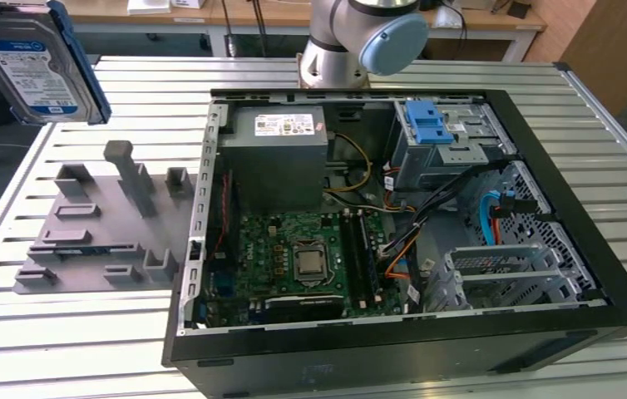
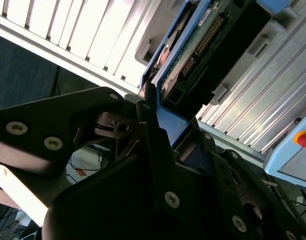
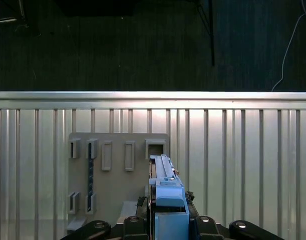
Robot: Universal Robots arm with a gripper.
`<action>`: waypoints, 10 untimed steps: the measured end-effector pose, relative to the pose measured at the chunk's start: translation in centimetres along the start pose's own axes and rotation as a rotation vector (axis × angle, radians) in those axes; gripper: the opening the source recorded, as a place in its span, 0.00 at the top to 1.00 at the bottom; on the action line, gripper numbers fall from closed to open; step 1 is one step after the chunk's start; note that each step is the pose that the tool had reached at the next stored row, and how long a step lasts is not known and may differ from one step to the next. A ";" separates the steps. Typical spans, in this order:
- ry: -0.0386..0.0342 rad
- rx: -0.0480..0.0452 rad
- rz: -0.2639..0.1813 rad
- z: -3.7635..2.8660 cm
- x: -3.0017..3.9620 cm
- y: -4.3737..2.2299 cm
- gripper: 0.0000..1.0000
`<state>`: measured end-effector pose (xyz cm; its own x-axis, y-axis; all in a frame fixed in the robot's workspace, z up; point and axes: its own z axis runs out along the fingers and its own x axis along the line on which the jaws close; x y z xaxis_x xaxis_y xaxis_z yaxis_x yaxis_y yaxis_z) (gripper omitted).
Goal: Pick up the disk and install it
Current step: 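Pick up the disk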
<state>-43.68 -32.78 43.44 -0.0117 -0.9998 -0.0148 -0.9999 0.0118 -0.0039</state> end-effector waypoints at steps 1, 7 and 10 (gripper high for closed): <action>-0.0001 0.0002 0.000 -0.20 0.00 0.00 0.63; -0.0001 0.0009 0.000 -1.29 -0.01 0.00 0.63; -0.0001 0.0009 0.000 -1.85 -0.02 -0.01 0.63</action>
<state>-43.68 -32.78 45.30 -0.0116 -0.9998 -0.0148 -0.9999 0.0117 -0.0048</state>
